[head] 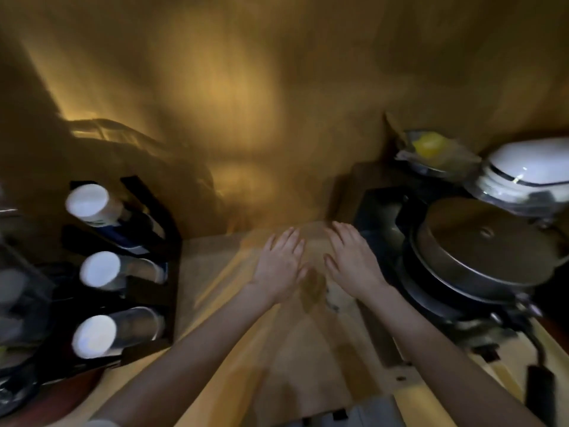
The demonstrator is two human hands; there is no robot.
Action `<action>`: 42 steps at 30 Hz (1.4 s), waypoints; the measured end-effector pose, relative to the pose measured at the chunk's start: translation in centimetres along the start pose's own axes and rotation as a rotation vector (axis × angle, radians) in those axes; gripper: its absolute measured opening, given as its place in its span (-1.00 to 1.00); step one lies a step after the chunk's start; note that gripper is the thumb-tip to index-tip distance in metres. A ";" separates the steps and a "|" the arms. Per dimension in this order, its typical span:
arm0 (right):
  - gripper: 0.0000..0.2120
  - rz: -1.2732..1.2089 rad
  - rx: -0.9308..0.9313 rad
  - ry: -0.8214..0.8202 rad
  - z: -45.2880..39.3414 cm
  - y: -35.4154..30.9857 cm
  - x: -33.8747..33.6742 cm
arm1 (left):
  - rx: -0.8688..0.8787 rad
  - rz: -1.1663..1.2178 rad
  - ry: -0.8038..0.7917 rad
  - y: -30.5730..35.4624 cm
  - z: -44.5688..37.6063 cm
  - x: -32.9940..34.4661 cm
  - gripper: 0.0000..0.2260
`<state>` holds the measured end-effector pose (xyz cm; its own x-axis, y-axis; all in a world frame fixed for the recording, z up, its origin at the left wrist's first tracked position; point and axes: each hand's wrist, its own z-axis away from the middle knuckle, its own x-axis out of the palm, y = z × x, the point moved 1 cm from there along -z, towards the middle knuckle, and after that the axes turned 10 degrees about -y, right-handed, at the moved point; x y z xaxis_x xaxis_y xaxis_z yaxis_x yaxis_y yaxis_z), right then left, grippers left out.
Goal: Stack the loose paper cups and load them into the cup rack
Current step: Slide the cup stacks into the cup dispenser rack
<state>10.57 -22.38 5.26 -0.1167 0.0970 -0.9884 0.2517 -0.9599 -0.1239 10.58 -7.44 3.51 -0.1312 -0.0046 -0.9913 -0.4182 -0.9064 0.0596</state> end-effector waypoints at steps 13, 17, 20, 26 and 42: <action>-0.66 -0.695 0.519 -0.153 3.0 6.5 6.0 | -0.329 0.854 -0.238 5.4 -3.6 6.1 -0.66; -0.75 -0.944 0.585 -0.131 2.9 6.4 6.8 | -0.390 1.197 -0.326 4.9 -3.6 6.8 -0.66; -0.74 -0.985 0.558 -0.075 2.8 5.9 6.6 | -0.414 1.363 -0.349 4.6 -2.8 6.5 -0.70; -0.79 -1.069 0.234 0.073 2.7 2.7 3.9 | -0.554 1.814 -0.288 2.2 0.5 4.2 -0.51; -0.73 -1.187 -0.141 -0.101 4.0 -8.5 4.0 | -0.458 1.381 0.246 -5.5 13.6 1.5 -0.24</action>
<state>4.09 -14.88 2.68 -0.4205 0.8749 -0.2402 0.0377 -0.2477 -0.9681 0.48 3.31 3.33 -0.0085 -0.9839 -0.1784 0.2293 -0.1756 0.9574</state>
